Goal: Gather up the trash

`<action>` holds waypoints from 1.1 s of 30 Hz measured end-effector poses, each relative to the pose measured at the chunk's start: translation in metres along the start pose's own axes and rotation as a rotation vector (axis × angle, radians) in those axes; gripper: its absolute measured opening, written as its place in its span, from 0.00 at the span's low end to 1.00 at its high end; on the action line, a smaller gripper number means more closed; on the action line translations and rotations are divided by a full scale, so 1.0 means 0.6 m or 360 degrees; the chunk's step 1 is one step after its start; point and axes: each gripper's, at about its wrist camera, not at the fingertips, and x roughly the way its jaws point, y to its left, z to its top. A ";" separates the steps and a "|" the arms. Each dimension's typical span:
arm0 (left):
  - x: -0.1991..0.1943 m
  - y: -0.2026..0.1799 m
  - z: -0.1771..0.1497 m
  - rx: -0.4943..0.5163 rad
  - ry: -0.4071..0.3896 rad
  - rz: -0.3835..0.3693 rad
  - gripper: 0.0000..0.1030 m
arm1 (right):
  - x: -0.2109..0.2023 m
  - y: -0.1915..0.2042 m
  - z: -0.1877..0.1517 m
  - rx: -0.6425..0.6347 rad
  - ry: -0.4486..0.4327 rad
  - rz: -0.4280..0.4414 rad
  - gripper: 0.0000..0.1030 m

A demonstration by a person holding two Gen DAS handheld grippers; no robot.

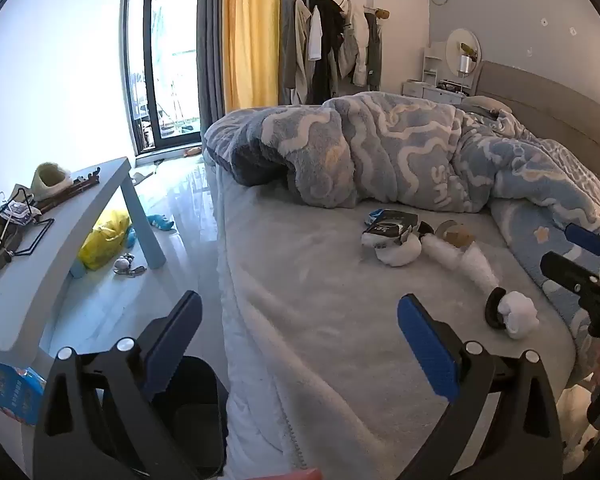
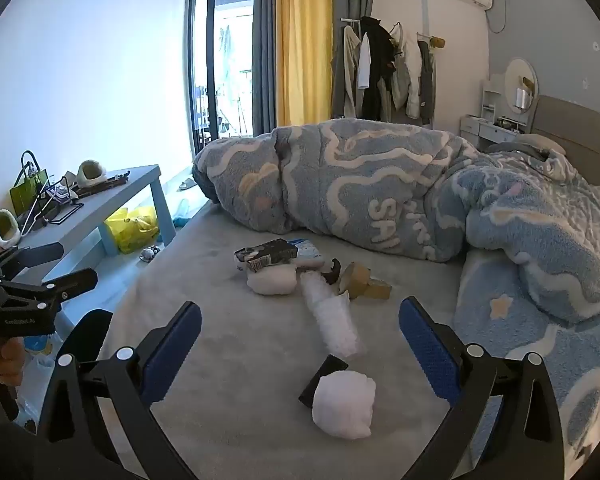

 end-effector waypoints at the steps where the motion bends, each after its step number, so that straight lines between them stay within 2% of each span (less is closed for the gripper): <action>1: -0.001 -0.001 0.000 0.0006 -0.0006 0.0006 0.97 | 0.000 0.000 0.000 -0.0001 -0.0003 0.0002 0.97; 33: 0.008 -0.008 -0.002 -0.0020 0.0008 -0.0004 0.97 | 0.003 0.001 -0.004 -0.0016 0.0010 0.0018 0.97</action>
